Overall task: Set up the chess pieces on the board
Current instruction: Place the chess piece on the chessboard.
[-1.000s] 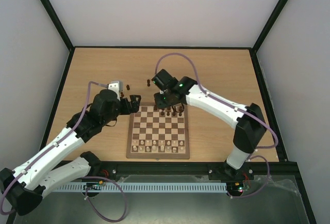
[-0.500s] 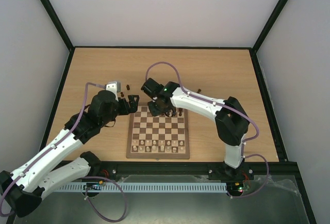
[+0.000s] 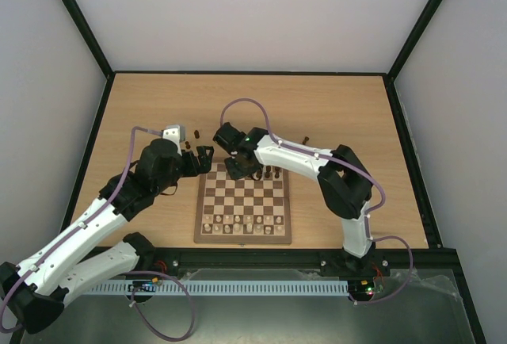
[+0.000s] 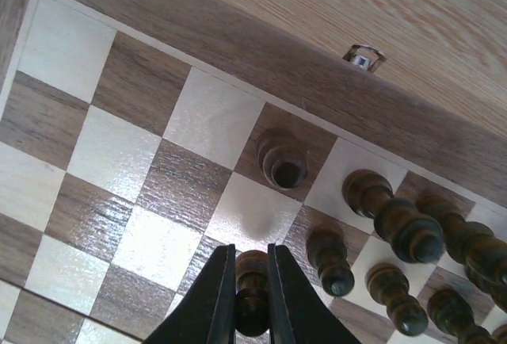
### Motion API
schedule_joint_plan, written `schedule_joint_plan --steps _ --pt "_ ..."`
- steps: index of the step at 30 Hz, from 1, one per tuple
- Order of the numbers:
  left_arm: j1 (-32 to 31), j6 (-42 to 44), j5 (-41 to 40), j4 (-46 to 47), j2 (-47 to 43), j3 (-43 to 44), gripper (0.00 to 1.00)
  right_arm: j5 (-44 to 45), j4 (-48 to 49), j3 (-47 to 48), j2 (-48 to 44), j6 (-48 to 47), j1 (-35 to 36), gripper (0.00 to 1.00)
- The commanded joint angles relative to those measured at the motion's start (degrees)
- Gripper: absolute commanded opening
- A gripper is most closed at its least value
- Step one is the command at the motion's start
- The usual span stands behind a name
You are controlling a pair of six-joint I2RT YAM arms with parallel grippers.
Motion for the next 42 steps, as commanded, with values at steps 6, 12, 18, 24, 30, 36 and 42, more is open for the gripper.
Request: schedule_joint_plan --steps 6,12,18,24,30,36,42 --pt "0.31 -0.29 -0.82 -0.45 -0.24 0.46 1.00 0.43 -0.73 2.41 2.90 -0.33 0.42 0.10" --pt "0.31 -0.18 -0.79 -0.35 -0.11 0.40 0.99 0.35 -0.64 2.63 3.61 -0.51 0.41 0.11" --pt "0.30 -0.13 -0.78 -0.33 -0.01 0.45 1.00 0.23 -0.54 2.62 4.05 -0.60 0.42 0.13" --pt "0.32 -0.09 -0.78 -0.25 0.02 0.31 1.00 0.16 -0.51 2.63 4.02 -0.59 0.42 0.18" --pt "0.30 -0.18 -0.78 -0.35 -0.13 0.27 1.00 -0.43 -0.35 2.63 3.75 -0.58 0.42 0.21" --pt "0.32 -0.23 -0.78 -0.33 -0.09 0.20 1.00 -2.12 -0.11 1.63 1.46 -0.67 0.49 0.25" --pt "0.32 -0.19 -0.61 -0.34 0.12 0.66 0.99 -6.51 0.68 -1.06 -6.85 -1.11 0.72 0.37"
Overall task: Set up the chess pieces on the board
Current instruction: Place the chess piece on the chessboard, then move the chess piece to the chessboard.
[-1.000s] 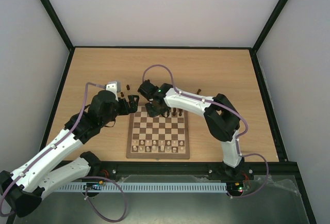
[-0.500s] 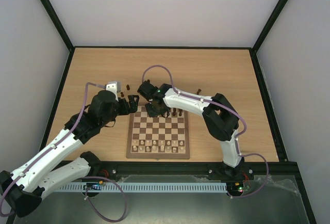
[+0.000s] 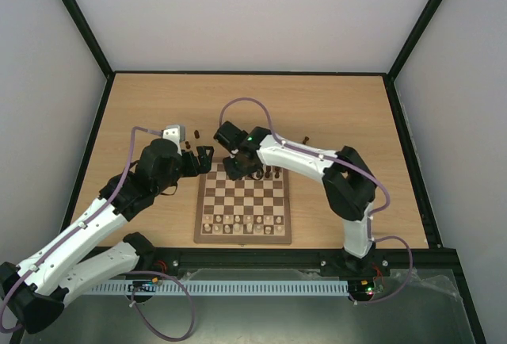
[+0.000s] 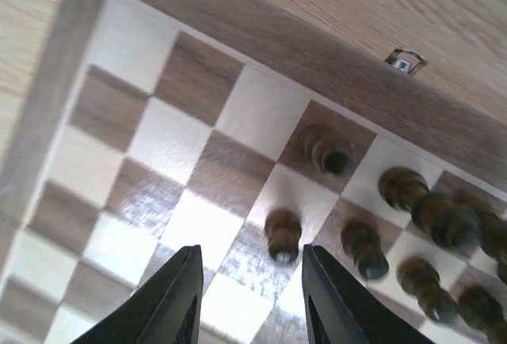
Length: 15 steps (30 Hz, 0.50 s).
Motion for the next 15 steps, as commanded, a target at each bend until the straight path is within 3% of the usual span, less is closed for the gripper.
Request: schedule_joint_plan --steps 1,6,13,15 --pt "0.32 -0.32 -0.58 -0.25 0.20 0.69 1.00 -3.34 -0.81 -1.52 -8.93 -0.62 0.63 0.39" --pt "0.32 -0.17 0.29 0.21 2.17 1.28 1.00 -2.10 -1.23 -3.38 -17.45 -0.20 0.62 0.48" --pt "0.15 1.74 0.53 -0.60 13.36 6.09 0.99 5.16 0.42 -9.16 -28.54 0.88 0.37 1.00" --pt "0.14 2.58 -0.74 -1.87 17.84 8.92 1.00 5.46 1.77 -12.03 -31.16 1.09 -0.29 0.99"
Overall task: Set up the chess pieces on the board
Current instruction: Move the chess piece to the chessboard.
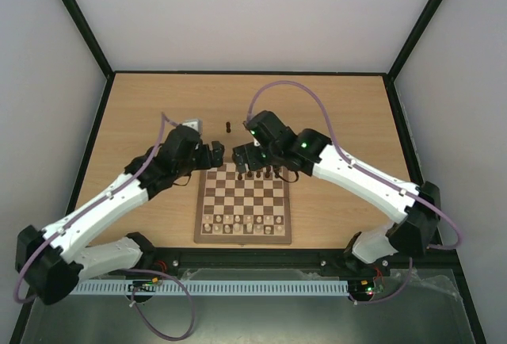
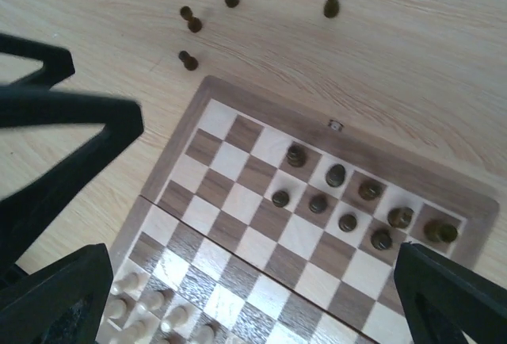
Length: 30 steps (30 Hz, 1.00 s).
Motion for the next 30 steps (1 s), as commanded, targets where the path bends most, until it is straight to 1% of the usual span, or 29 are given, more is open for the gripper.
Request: schedule_joint_plan --steps 1,7,12,16,18,23,28,30 --pt "0.14 2.46 -2.05 -2.55 8.18 6.97 1.00 3.08 0.92 -6.20 -4.66 0.55 -1.05 0.99" --pt "0.59 5.60 -7.56 -7.89 22.74 20.49 1.00 1.42 3.59 -13.13 -11.18 0.51 -3.99 0.99" --pt "2.01 8.16 -6.62 -10.38 36.98 31.51 0.99 0.57 4.15 -17.23 -16.33 0.33 -5.83 0.99" --pt "3.25 9.29 -4.97 -10.79 45.82 37.74 0.95 0.57 3.70 -19.57 -19.98 0.20 -6.97 1.00" --pt "3.67 9.44 -4.48 -10.72 48.50 39.49 0.94 0.61 3.38 -20.31 -21.32 0.00 -7.52 0.99" --pt "3.94 9.46 -3.53 -10.14 51.78 41.44 0.94 0.37 3.53 -21.78 -22.08 -0.78 -8.27 0.99" --pt "4.01 9.47 -4.29 -10.44 52.89 40.85 0.94 -0.11 4.07 -22.10 -21.35 -1.23 -8.63 0.99" --pt "4.07 9.51 -3.90 -10.38 52.04 39.52 0.92 -0.36 4.26 -22.18 -21.10 -1.26 -8.65 1.00"
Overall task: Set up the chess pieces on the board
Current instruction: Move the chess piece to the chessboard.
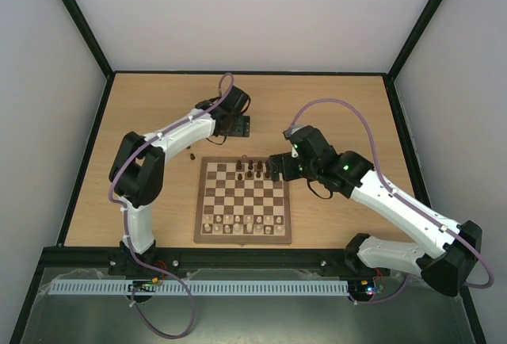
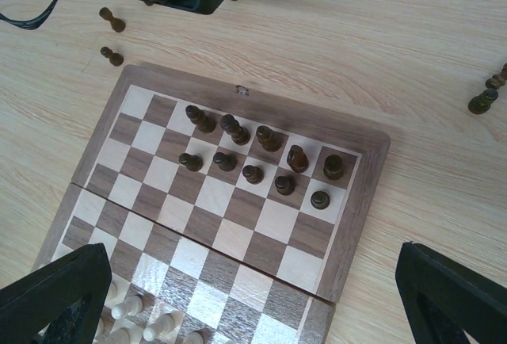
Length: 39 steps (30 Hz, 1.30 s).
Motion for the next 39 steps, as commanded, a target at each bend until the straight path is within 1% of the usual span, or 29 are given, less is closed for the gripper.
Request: schedule_joint_plan --steps 1,8,12,13,17,21,25,28,35,39 --pt "0.20 0.72 0.46 -1.06 -1.08 -0.90 0.90 -0.74 0.55 -0.59 0.41 -0.91 -0.35 1.00" --pt "-3.68 -0.67 0.85 -1.43 -11.65 -10.84 0.68 -0.87 0.56 -0.57 0.91 -1.01 -0.44 1.00" --pt "-5.99 -1.60 1.53 -2.05 -16.31 -14.44 0.61 -1.37 0.55 -0.44 1.59 -1.16 -0.41 1.00" --pt "-6.55 -1.66 1.83 -2.02 -16.96 -15.01 0.60 -1.44 0.51 -0.33 1.72 -1.17 -0.45 1.00" --pt "-7.90 -1.29 4.37 -0.98 -17.27 -16.17 0.55 -1.36 0.57 -0.28 2.27 -1.17 -0.41 1.00" --pt "-8.27 -1.17 4.91 -0.77 -15.84 -16.67 0.44 -1.01 0.39 -0.23 2.45 -1.08 -0.44 1.00" --pt "-8.36 -1.20 4.89 -0.31 -15.23 -17.39 0.39 -0.73 0.25 -0.37 2.72 -1.08 -0.44 1.00" --pt "-8.74 -1.12 5.17 -0.12 -14.73 -17.60 0.39 -0.81 0.29 -0.22 3.05 -1.13 -0.47 1.00" --pt "-9.50 -1.14 6.13 0.90 -13.45 -18.13 0.49 -1.05 0.30 -0.20 3.67 -1.26 -0.50 1.00" --pt "-9.58 -1.09 6.07 0.90 -12.80 -18.13 0.51 -1.01 0.31 -0.34 3.69 -1.26 -0.46 1.00"
